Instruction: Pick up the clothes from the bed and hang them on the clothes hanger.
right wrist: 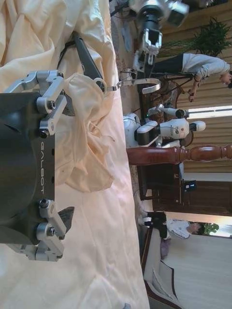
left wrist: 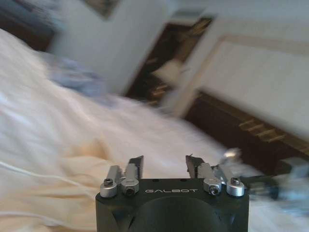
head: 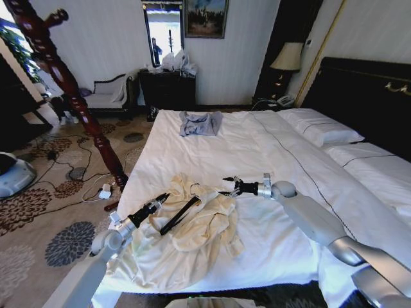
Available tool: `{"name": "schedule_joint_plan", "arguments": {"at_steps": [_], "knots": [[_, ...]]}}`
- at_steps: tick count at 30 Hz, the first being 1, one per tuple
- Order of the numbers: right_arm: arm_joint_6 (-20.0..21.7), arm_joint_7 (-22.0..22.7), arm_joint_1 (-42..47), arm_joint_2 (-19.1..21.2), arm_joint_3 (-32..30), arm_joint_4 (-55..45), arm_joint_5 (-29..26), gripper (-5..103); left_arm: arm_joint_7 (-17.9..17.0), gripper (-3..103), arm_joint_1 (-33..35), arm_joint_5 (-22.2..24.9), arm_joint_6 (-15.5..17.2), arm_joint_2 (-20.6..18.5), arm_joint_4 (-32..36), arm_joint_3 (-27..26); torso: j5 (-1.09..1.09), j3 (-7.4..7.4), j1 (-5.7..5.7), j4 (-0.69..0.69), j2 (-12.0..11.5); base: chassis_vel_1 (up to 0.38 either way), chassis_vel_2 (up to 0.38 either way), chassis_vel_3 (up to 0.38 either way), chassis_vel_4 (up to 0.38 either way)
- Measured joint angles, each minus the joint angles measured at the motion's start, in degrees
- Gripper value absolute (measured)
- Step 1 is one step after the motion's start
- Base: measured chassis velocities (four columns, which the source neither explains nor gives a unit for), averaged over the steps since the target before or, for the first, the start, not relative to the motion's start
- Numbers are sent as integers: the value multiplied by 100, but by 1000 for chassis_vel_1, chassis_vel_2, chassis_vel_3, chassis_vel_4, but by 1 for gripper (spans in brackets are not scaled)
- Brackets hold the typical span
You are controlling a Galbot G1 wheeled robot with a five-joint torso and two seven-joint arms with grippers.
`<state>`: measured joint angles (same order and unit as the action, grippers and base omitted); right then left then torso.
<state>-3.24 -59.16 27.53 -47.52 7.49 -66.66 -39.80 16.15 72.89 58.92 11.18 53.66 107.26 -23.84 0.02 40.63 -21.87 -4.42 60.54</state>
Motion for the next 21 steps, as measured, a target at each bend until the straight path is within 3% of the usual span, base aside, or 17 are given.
{"name": "schedule_joint_plan", "arguments": {"at_steps": [2,3,4,7,9,12,14,21], "knots": [[-16,11,6,16,-10,0,-2,100,-1246,61,-43,-608,59,-67,520,94,-2,0,0,-5,0,0,0,0,0],[-19,21,6,17,-11,1,-3,100,-1575,67,-48,-799,128,-108,701,95,-2,0,0,-7,0,0,0,0,0],[-19,21,6,17,-11,1,-3,100,-1575,67,-48,-799,128,-108,701,95,-2,0,0,-7,0,0,0,0,0],[-23,62,0,8,-23,-12,-25,100,-2183,83,234,-1456,543,-283,1098,-3,0,0,-1,-4,0,0,0,0,0],[-26,107,-8,-13,-27,-19,-48,100,-2029,89,469,-2017,658,-341,1172,-17,-2,0,0,2,0,0,0,0,0],[-38,145,-13,-38,-27,-2,-50,100,-1832,98,547,-2297,594,-330,1142,121,-3,0,0,1,0,0,0,0,0],[-51,194,-13,-53,-27,20,-50,100,-1649,99,553,-2433,556,-290,1084,290,-3,0,-1,-4,0,0,0,0,0],[-80,281,35,-43,-35,12,-41,100,-1322,100,474,-2480,507,-256,1052,633,-3,0,-1,-2,0,0,0,0,0]]}}
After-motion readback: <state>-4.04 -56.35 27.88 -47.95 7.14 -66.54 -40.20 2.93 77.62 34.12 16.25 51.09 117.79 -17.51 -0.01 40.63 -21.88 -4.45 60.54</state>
